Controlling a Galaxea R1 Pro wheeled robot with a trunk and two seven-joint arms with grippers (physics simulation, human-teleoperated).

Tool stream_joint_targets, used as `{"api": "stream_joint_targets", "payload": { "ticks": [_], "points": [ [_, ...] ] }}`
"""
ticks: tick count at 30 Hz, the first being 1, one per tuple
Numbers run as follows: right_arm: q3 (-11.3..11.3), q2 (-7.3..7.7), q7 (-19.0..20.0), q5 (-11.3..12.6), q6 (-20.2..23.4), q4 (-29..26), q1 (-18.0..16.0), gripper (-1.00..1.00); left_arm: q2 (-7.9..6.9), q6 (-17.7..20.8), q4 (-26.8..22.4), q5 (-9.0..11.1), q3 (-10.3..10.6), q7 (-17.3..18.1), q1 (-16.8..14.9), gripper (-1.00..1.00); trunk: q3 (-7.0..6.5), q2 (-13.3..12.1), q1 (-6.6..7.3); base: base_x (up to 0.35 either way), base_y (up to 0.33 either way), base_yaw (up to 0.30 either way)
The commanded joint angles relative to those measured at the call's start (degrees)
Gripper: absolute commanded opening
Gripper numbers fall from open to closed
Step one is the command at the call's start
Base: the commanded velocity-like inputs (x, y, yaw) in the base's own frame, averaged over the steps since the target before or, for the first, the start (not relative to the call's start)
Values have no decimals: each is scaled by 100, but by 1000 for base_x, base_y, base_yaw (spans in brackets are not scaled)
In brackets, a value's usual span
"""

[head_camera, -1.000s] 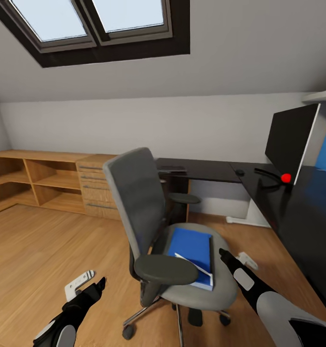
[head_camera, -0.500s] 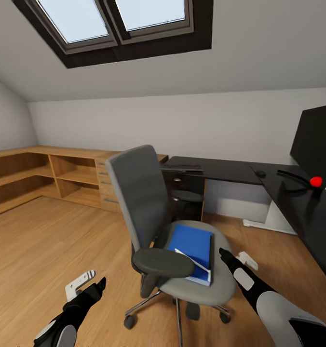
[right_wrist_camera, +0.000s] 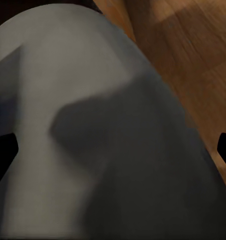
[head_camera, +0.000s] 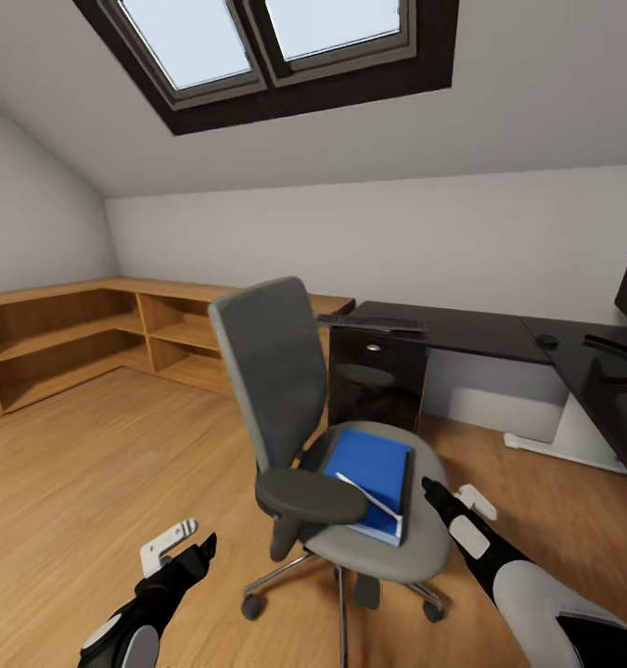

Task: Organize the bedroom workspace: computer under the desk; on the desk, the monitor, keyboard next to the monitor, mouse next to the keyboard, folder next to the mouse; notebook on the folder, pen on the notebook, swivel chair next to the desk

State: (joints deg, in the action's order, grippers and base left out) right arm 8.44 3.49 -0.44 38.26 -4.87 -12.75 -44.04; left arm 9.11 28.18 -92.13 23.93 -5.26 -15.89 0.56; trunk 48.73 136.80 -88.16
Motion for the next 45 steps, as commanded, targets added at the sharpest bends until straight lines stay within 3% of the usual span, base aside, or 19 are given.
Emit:
{"api": "stream_joint_targets", "payload": {
  "ticks": [1,23,45],
  "points": [
    [-106,-5,18,120,-14,10,1,100,3,21,-7,59,3,-37,-3,100,5,2,0,0,0,207],
    [-106,-46,1,120,-27,-10,1,100,3,21,-7,59,18,-36,-3,100,5,2,0,-76,0,24],
    [-101,-44,0,120,-31,-8,1,100,3,16,-7,59,138,-37,-3,100,5,2,0,44,0,265]
  ]
}}
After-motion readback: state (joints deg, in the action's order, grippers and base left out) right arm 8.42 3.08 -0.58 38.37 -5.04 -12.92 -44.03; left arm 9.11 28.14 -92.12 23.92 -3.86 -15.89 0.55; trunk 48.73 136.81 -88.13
